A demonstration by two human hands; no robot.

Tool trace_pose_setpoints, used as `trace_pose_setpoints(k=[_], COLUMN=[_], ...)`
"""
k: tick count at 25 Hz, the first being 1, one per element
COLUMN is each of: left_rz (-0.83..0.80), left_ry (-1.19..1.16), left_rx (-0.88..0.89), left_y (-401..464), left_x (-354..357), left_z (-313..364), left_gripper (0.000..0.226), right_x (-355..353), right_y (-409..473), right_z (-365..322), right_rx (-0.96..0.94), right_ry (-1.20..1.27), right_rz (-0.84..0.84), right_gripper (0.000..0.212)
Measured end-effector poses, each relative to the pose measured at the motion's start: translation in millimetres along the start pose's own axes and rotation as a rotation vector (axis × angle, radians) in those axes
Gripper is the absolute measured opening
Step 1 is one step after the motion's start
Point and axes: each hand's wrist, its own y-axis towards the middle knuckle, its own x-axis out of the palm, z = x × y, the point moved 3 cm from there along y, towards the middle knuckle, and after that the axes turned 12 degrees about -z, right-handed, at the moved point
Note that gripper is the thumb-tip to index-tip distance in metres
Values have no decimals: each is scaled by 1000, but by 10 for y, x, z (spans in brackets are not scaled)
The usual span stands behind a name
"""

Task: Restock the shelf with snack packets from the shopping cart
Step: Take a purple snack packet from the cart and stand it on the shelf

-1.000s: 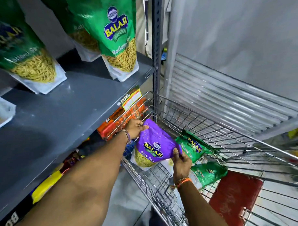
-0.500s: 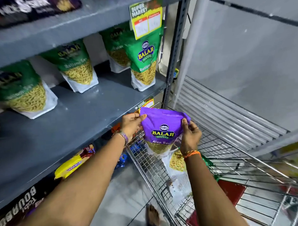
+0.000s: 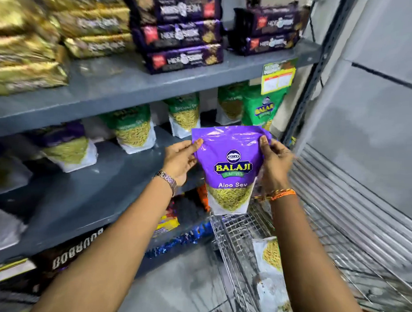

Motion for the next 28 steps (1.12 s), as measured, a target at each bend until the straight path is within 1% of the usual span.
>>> trace_pose_setpoints(k=[3, 7, 10, 14, 16, 19, 22, 24, 26, 28], left_rz=[106, 275, 397, 538, 637, 767, 830, 849, 859, 866], left_ry=[-40, -79, -88, -99, -128, -187, -182, -186, -205, -220], left_rx=[80, 227, 299, 408, 450, 470, 511, 532, 543, 540], left_y=[-201, -524, -832, -1172, -1309, -1459, -1544, -1558, -1553, -1542], left_x=[-423, -1087, -1586, -2173, -2395, -2705, -2977, -3097, -3199, -3281], left_z=[304, 680, 909, 1101, 1196, 1291, 1384, 1398, 1359, 1288], left_gripper=[3, 6, 4, 4, 11, 15, 17, 16, 13, 11], right_x=[573, 1414, 2018, 2739, 3087, 3488, 3796, 3938, 4006, 4011], right_y=[65, 59, -14, -144, -233, -357, -452, -509, -553, -582], right_z=[81, 305, 533, 894, 1045, 1202, 1310, 1346, 1397, 1440], right_rx=[-2, 44, 81, 146, 184, 252, 279, 286, 310, 335], right_ry=[-26, -48, -45, -25, 21, 51, 37, 37, 34, 29], right_rz=[-134, -345, -490, -619, -651, -636, -614, -626, -644, -652], right_gripper=[22, 12, 25, 16, 9, 2, 4, 11, 16, 15])
